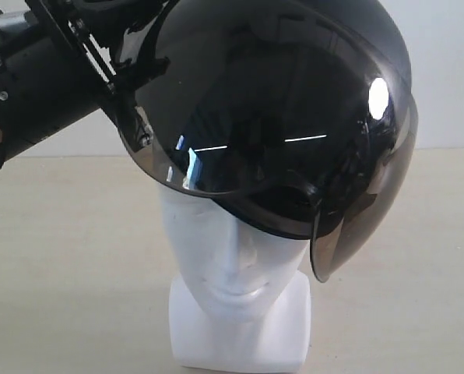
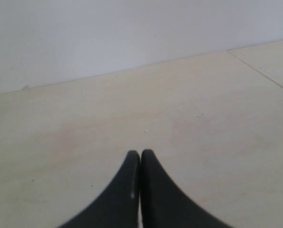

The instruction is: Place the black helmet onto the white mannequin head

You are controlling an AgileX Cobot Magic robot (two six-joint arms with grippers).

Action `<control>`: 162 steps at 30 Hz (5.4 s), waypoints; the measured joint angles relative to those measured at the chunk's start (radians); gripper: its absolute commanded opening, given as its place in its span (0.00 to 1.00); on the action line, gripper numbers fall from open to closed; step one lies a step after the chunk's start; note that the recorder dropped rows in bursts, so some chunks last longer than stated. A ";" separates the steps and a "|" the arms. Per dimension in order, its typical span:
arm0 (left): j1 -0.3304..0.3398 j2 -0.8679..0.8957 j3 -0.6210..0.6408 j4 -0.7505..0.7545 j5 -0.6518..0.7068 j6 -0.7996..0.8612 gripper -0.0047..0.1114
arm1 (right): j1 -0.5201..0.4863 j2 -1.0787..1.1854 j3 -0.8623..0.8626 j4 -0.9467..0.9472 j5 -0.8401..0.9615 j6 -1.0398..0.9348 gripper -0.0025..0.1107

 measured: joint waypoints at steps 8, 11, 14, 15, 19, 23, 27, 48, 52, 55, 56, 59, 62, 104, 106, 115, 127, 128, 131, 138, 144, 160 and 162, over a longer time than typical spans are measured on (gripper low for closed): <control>0.002 0.005 0.000 0.000 -0.008 0.007 0.08 | 0.000 0.000 0.000 0.000 0.000 0.000 0.02; 0.007 0.005 0.000 0.002 -0.012 0.007 0.08 | 0.000 0.000 0.000 0.000 0.000 0.000 0.02; 0.013 0.005 0.000 0.006 -0.016 0.007 0.08 | 0.000 0.000 0.000 0.000 0.000 0.000 0.02; 0.017 0.006 0.000 0.008 -0.018 0.007 0.08 | 0.000 0.000 0.000 0.000 0.002 0.000 0.02; 0.043 0.008 0.000 0.041 -0.038 -0.002 0.08 | 0.000 0.000 0.000 0.000 0.002 0.000 0.02; 0.072 0.011 0.000 0.084 -0.062 -0.017 0.08 | 0.000 0.000 0.000 0.000 0.002 0.000 0.02; 0.093 0.011 0.004 0.108 -0.078 -0.021 0.08 | 0.000 0.000 0.000 0.000 0.002 0.000 0.02; 0.119 0.007 0.011 0.126 -0.082 0.016 0.08 | 0.000 0.000 0.000 0.000 0.002 0.000 0.02; 0.135 0.007 0.011 0.133 -0.082 0.023 0.08 | 0.000 0.000 0.000 0.000 0.002 0.000 0.02; 0.157 0.007 0.013 0.148 -0.091 0.027 0.08 | 0.000 0.000 0.000 0.000 0.002 0.000 0.02; 0.165 0.007 0.016 0.155 -0.093 0.032 0.08 | 0.000 0.000 0.000 0.000 0.002 0.000 0.02; 0.211 0.007 0.018 0.169 0.025 0.112 0.08 | 0.000 0.000 0.000 0.000 0.002 0.000 0.02; 0.258 0.030 0.022 0.147 0.204 0.163 0.08 | 0.000 0.000 0.000 0.000 0.002 0.000 0.02; 0.535 0.030 0.024 0.461 0.003 0.085 0.08 | 0.000 0.000 0.000 0.000 0.002 0.000 0.02; 0.535 0.030 0.024 0.457 -0.002 0.085 0.08 | 0.000 0.000 0.000 0.000 0.002 0.000 0.02; 0.535 0.006 0.024 0.457 -0.007 0.061 0.08 | 0.000 0.000 0.000 0.000 0.000 0.000 0.02; 0.535 -0.080 0.024 0.468 -0.011 0.061 0.08 | 0.000 -0.002 -0.005 0.029 -0.734 0.217 0.02; 0.535 -0.095 0.024 0.465 -0.011 0.061 0.08 | 0.000 -0.002 -0.065 0.034 -0.693 0.285 0.02; 0.535 -0.112 0.024 0.418 -0.011 0.061 0.08 | 0.000 0.024 -0.310 -0.040 -0.293 0.322 0.02; 0.535 -0.113 -0.016 0.490 -0.013 0.101 0.08 | 0.039 0.636 -0.959 0.008 0.780 0.156 0.02; 0.506 -0.123 -0.084 0.799 0.054 0.106 0.08 | 0.039 0.969 -1.015 -0.021 0.930 0.096 0.02; 0.106 -0.333 -0.134 1.001 0.246 0.107 0.08 | 0.041 1.064 -1.016 0.282 0.926 -0.157 0.02; 0.101 -0.366 -0.134 0.999 0.276 0.119 0.08 | 0.041 1.090 -1.016 0.306 0.911 -0.162 0.02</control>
